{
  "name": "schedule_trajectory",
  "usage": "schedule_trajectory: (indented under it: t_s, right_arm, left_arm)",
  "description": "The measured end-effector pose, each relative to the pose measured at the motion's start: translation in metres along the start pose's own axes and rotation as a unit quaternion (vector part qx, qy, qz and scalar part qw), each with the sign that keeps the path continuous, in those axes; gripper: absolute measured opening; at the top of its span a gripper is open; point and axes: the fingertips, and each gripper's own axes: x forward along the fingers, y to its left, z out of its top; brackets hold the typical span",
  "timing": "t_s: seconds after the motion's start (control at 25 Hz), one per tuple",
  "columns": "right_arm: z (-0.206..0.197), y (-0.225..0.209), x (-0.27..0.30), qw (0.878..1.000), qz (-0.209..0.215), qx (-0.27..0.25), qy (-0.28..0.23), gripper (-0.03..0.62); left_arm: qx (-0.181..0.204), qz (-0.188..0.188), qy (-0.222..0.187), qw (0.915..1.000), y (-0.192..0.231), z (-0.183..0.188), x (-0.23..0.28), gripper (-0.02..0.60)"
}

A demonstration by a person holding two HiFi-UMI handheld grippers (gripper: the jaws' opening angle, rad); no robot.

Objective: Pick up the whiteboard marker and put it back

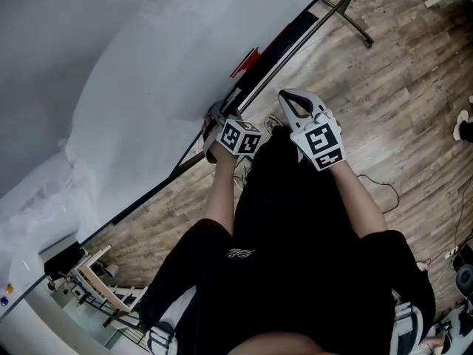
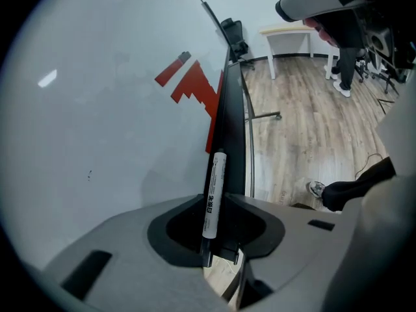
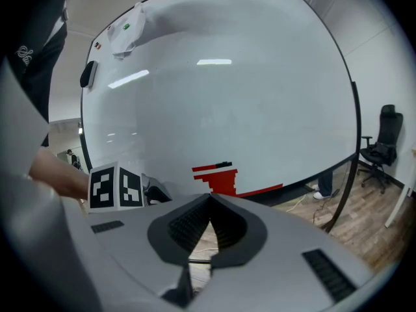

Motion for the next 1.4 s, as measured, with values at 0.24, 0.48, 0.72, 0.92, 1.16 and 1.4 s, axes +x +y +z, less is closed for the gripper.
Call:
schedule_trajectory:
  t_s: [0.24,0.48,0.72,0.92,1.16,1.4]
  right_arm:
    - [0.0,-0.002,-0.008,1.0,-0.004,-0.004,-0.001,0.003]
    - [-0.002,-0.003,-0.016,1.0,0.0,-0.007,-0.001,0.003]
    - [-0.003,0.0,-0.02,1.0,0.009,-0.009,-0.002,0.003]
    - [0.0,0.007,-0.02,1.0,0.026,-0.011,-0.005,0.003]
    - [0.013,0.017,-0.023,0.998,0.054,-0.002,-0.024,0.003]
    - [0.037,0.028,-0.032,0.994,0.089,0.003,-0.064,0.005]
  left_arm:
    - [0.0,0.003,0.004,1.0,-0.001,-0.002,0.001,0.075]
    - [-0.022,-0.012,0.0,0.9997,-0.004,0.0,0.0,0.074]
    - [-0.069,-0.014,-0.029,0.9971,-0.006,0.003,-0.014,0.069]
    - [-0.117,-0.003,-0.092,0.9888,-0.001,0.014,-0.034,0.069]
    - [-0.223,-0.014,-0.224,0.9485,0.009,0.046,-0.077,0.069]
    - [-0.29,-0.023,-0.333,0.897,0.013,0.071,-0.125,0.069]
